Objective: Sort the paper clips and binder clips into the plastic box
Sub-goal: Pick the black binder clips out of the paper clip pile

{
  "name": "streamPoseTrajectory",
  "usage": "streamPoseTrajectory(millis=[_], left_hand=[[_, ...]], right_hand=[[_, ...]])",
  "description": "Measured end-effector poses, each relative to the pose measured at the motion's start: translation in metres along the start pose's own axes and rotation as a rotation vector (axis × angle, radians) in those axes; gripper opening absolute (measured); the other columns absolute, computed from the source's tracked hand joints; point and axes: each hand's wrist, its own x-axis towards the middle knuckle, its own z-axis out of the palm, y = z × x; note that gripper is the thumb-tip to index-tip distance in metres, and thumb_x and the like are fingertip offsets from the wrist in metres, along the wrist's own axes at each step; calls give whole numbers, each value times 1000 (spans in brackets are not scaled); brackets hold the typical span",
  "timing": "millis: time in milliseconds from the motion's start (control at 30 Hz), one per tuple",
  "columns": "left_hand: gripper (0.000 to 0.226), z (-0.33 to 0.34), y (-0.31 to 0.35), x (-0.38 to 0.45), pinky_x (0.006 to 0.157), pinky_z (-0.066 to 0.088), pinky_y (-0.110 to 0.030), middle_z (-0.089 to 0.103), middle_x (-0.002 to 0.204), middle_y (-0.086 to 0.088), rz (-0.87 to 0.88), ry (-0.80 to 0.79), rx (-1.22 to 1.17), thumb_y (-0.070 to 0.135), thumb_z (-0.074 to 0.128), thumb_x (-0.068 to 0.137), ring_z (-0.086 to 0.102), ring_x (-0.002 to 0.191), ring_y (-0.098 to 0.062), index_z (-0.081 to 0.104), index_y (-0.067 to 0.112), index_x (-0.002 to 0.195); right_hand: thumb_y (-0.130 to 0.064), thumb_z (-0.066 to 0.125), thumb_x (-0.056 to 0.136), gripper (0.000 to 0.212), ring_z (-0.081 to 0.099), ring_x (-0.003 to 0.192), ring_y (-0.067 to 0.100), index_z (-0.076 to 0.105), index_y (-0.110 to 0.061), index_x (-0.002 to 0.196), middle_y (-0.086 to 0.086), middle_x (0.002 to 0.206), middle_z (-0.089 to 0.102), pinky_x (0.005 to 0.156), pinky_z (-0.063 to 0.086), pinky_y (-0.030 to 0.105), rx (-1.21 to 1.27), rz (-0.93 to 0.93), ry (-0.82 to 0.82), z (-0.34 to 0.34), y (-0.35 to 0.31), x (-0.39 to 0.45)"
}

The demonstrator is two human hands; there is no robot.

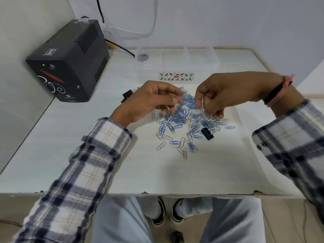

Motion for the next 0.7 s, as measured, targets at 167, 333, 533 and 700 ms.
streamPoseTrajectory(millis=[167,333,533,700], left_hand=[[29,-2,0,-1,59,51,-28,76,108,-19,-11,2,32,-4,66,93,67,77,-28,69,-2,122],[28,-6,-3,0,60,50,-30,76,107,-21,-21,28,17,-1,70,91,65,77,-27,71,1,119],[34,-4,-1,-2,64,53,-28,76,112,-19,-55,-8,30,-5,70,89,69,82,-26,69,-1,123],[39,-5,-1,-4,73,53,-35,75,118,-15,-94,-88,66,-5,70,89,71,93,-25,66,1,127]], right_hand=[[-34,94,65,44,71,62,20,70,-12,96,5,66,74,59,54,25,-247,190,-153,7,-7,5],[-38,93,65,40,74,60,16,70,-14,88,-3,61,75,59,50,23,-345,233,-140,33,1,12],[-16,78,82,11,74,63,20,73,-6,82,8,70,77,61,55,24,-271,134,-109,25,-6,10],[4,69,85,2,67,53,17,70,3,87,15,66,74,56,56,24,-85,10,-43,10,-11,12]])
